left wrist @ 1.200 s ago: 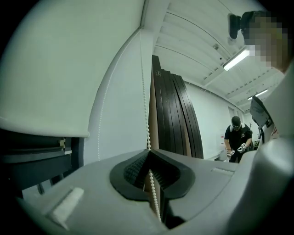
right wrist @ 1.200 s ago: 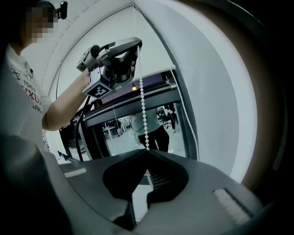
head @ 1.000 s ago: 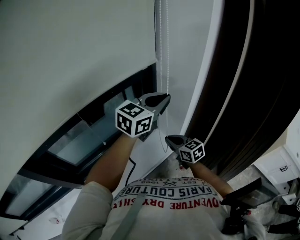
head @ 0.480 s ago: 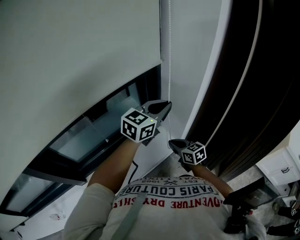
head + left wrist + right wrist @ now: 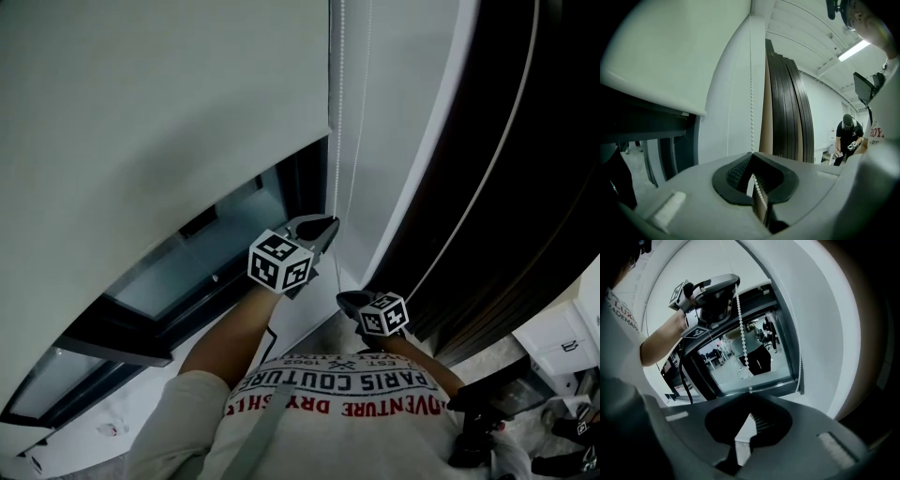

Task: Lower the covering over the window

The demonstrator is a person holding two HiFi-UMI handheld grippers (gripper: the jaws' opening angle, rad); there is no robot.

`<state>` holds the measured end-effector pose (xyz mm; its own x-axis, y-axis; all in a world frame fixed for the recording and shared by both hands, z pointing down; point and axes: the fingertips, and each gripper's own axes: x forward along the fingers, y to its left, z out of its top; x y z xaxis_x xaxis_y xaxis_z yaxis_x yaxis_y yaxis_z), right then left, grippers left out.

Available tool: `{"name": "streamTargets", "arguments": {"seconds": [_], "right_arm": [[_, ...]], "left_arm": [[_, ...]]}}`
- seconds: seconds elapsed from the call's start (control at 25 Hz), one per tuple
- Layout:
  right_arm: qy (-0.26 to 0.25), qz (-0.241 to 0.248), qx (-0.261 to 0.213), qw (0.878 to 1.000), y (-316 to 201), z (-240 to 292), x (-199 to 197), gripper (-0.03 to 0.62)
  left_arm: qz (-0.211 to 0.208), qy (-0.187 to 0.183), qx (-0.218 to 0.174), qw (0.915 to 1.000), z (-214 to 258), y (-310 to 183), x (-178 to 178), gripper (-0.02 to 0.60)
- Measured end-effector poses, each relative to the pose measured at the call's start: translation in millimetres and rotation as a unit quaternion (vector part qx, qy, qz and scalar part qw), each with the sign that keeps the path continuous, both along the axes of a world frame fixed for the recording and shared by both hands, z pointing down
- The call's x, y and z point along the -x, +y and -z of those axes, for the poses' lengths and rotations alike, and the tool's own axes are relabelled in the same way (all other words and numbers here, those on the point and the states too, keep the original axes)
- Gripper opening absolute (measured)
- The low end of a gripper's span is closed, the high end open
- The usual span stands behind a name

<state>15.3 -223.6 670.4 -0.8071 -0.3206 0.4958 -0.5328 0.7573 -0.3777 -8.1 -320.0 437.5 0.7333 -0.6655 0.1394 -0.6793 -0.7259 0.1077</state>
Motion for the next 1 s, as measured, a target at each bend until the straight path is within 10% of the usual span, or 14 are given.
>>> {"name": "streamTargets", "arguments": {"seconds": [0.44, 1.0], "right_arm": [[0.013, -0.003, 0.034, 0.999, 12, -21, -5, 0.009], [0.027, 0.010, 0.012, 1.000, 7, -14, -3, 0.011]], "left_arm": [[0.020, -0.017, 0.065, 0.9975, -64, -3, 20, 0.010], [0.033, -0.009, 0.039, 0.9987, -63, 6, 25, 0.012]]}}
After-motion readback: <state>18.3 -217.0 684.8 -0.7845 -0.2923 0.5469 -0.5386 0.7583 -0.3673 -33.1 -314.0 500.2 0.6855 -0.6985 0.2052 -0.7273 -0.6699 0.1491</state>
